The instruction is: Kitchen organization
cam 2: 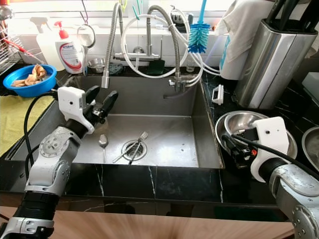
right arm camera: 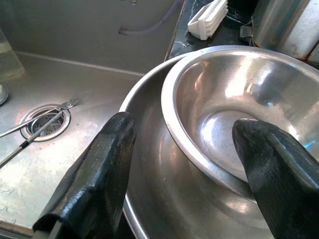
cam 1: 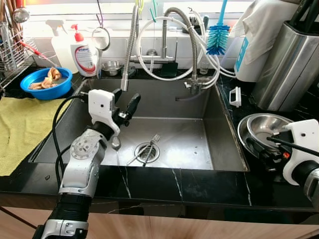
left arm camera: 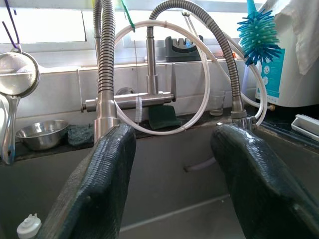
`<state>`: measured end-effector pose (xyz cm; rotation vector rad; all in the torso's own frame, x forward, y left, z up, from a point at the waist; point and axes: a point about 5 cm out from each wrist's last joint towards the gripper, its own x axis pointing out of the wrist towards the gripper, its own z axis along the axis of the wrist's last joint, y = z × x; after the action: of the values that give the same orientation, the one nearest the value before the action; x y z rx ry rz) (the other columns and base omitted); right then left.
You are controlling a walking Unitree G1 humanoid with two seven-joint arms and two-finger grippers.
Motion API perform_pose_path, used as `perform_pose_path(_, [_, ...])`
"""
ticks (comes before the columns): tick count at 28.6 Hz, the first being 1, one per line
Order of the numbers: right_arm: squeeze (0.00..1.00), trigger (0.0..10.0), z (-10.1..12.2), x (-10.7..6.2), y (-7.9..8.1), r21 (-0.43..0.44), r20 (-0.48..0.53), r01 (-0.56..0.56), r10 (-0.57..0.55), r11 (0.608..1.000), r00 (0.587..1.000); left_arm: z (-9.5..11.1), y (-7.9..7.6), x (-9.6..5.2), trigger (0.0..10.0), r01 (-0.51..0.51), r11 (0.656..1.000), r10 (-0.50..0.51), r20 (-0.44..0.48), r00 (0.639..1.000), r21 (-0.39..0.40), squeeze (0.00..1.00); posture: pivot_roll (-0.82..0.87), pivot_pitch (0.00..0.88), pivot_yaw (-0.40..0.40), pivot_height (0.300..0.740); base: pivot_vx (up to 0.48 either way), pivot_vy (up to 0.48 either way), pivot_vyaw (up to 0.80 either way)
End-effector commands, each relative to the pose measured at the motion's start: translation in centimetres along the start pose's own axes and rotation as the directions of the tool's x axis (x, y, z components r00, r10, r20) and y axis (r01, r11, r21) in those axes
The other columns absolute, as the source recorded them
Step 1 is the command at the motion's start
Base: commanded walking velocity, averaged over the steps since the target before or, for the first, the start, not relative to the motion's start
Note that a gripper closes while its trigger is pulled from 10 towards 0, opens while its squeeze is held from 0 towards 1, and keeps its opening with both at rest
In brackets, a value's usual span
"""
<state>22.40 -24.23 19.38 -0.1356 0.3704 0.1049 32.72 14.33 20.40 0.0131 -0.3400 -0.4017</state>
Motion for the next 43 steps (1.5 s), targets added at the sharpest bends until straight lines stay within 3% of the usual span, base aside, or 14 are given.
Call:
perform_pose_path(1, [0.00, 10.0, 0.2, -0.3, -0.3, -0.008, 0.001, 0.022, -0.022, 1.000, 1.000, 0.2, -0.1, -0.1, 10.0, 0.014, 1.000, -0.014, 0.008, 1.000, -0.007, 0.00, -0.11, 0.000, 0.026, 0.740, 0.000, 0.000, 0.00])
perform_pose_path(17, [0.00, 10.0, 0.1, -0.4, -0.3, -0.013, -0.003, 0.022, -0.022, 1.000, 1.000, 0.2, -0.1, -0.1, 10.0, 0.014, 1.000, -0.014, 0.007, 1.000, -0.008, 0.00, -0.11, 0.000, 0.027, 0.740, 0.000, 0.000, 0.00])
perform_pose_path(21, [0.00, 10.0, 0.1, -0.4, -2.4, -0.059, -0.010, 0.183, -0.184, 0.981, 0.983, 0.1, -0.2, -0.1, 10.0, 0.015, 1.000, -0.015, 0.005, 1.000, -0.017, 0.00, -0.11, 0.000, 0.024, 0.740, 0.000, 0.000, 0.00])
perform_pose_path(34, [0.00, 10.0, 0.3, 0.2, -1.5, -0.061, 0.008, 0.133, -0.133, 0.989, 0.991, 0.2, -0.2, 0.0, 10.0, 0.014, 1.000, -0.014, 0.004, 1.000, -0.017, 0.00, -0.11, 0.000, 0.020, 0.740, 0.000, 0.000, 0.00])
perform_pose_path(43, [0.00, 10.0, 0.0, 0.3, -1.2, -0.125, -0.018, 0.116, -0.119, 0.985, 0.993, 0.1, -0.3, -0.1, 10.0, 0.013, 1.000, -0.013, 0.001, 1.000, -0.022, 0.00, -0.11, 0.000, 0.017, 0.740, 0.000, 0.000, 0.00])
